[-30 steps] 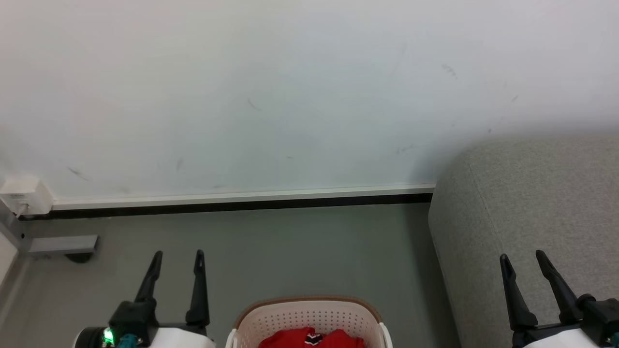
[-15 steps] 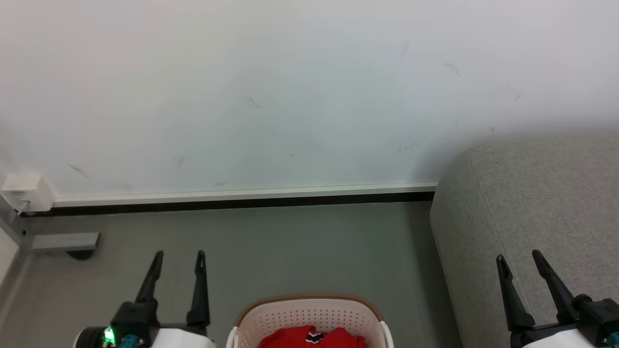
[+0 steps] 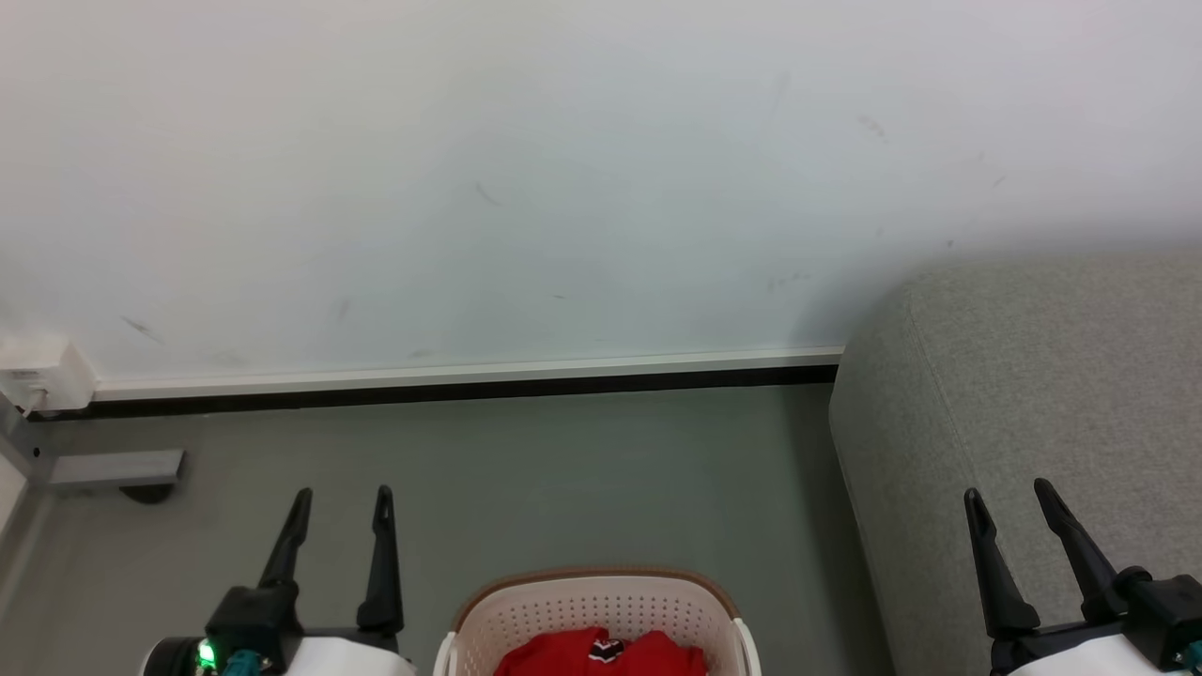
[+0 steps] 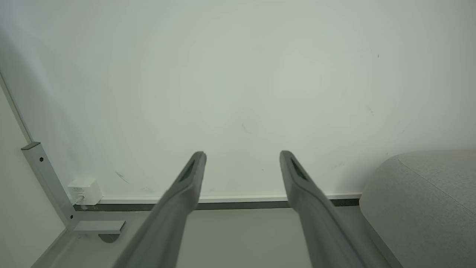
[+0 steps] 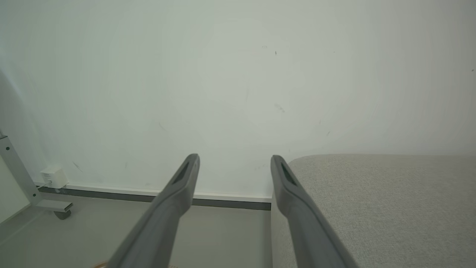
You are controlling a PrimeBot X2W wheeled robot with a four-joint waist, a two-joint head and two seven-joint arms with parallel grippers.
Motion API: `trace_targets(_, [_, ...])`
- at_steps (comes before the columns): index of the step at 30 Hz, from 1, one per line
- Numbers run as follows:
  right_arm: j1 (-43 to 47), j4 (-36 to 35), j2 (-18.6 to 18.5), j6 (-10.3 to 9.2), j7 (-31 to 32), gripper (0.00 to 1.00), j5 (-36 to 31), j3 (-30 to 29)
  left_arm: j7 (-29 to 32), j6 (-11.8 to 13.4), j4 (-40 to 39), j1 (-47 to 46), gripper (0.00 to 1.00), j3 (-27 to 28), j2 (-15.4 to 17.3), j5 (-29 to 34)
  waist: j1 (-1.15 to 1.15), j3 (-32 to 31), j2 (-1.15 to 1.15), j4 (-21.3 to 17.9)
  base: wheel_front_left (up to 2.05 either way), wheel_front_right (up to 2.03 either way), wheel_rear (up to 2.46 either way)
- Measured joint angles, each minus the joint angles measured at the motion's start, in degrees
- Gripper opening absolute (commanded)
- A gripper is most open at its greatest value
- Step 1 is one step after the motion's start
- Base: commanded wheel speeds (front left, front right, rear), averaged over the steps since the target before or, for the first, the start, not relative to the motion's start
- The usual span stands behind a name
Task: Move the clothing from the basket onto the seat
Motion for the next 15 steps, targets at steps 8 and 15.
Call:
trace_targets(8, [-0.19, -0.81, -0.03, 0.00, -0.05, 1.00, 1.00, 0.00, 0.00, 0.07, 0.27, -0.07, 1.00, -0.08, -0.09, -0.24, 0.00, 1.10, 0.00, -0.62, 0.00, 0.00, 0.00])
trace_targets(15, [-0.30, -1.43, -0.54, 0.00, -0.05, 1.00, 1.55, -0.57, 0.00, 0.16, 0.59, -0.98, 1.00, -1.08, -0.12, -0.79, 0.00, 3.08, 0.00, -1.46, 0.00, 0.00, 0.00])
